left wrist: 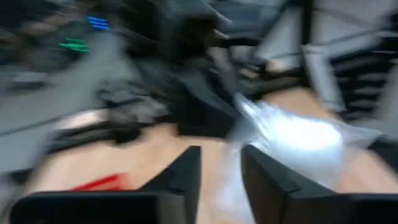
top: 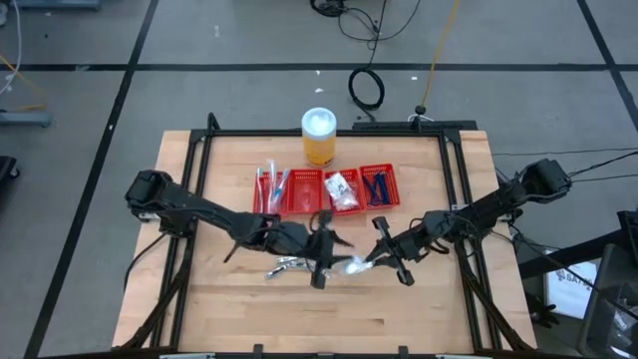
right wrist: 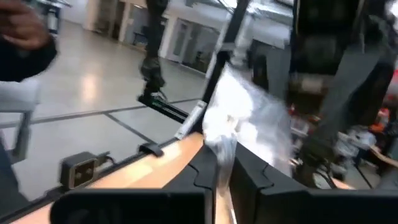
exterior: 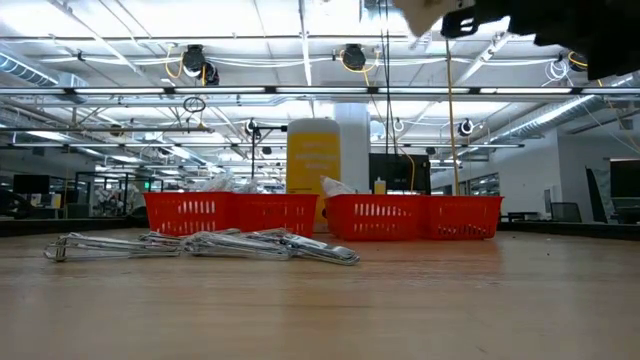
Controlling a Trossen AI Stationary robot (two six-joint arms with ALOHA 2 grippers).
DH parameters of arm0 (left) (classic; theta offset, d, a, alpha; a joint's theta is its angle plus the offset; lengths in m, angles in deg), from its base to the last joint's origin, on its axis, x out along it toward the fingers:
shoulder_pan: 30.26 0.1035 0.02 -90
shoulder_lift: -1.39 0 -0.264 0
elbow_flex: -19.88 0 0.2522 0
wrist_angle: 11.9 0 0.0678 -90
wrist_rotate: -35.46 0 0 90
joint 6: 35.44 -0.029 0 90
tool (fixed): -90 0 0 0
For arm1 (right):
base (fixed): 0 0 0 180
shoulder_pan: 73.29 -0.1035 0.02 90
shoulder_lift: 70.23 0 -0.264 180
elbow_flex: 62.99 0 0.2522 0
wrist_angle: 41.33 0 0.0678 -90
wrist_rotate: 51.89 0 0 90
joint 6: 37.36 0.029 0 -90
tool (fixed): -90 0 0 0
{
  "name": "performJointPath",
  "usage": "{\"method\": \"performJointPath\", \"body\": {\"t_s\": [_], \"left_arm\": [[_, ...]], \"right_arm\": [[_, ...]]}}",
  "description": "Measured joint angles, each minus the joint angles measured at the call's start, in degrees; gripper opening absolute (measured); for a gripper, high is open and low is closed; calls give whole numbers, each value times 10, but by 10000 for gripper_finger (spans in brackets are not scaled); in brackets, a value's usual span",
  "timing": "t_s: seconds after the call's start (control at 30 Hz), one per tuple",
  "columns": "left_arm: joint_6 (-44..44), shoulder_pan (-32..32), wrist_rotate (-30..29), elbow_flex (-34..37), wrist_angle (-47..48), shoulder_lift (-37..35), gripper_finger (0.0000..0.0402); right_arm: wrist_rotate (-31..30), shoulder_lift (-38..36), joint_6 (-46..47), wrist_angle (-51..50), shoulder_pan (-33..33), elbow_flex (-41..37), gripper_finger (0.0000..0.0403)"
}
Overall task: Pick & Place Travel size toiletries
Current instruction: Put the cotton pack into the middle right red basket
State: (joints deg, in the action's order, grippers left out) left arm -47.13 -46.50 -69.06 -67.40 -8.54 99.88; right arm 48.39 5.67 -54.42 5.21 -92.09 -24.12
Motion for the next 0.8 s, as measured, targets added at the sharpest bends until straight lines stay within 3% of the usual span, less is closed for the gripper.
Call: {"method": "performJointPath", "body": {"t_s": [0.2,0.3,0.4,0.47,0.6,0.67,0.73,0.8], "left_arm": [[0,-24,-239,-4,34,-67,191],[34,-40,-315,-3,94,-80,213],[95,-44,-392,-2,175,-83,222],[153,-42,-448,-2,237,-84,222],[308,-34,-469,-2,382,-76,218],[387,-29,-465,-2,441,-76,211],[453,-25,-465,-2,493,-77,204],[489,-23,-463,-2,523,-77,195]], "right_arm": [[10,5,37,-88,26,-2,11],[-9,1,45,-105,44,1,5],[-70,3,40,-130,59,-1,4],[-146,2,12,-118,73,-1,6],[-307,2,-83,-118,119,0,8],[-351,2,-108,-116,154,0,8],[-356,2,-118,-117,190,0,8],[-322,2,-113,-125,221,0,9]]}}
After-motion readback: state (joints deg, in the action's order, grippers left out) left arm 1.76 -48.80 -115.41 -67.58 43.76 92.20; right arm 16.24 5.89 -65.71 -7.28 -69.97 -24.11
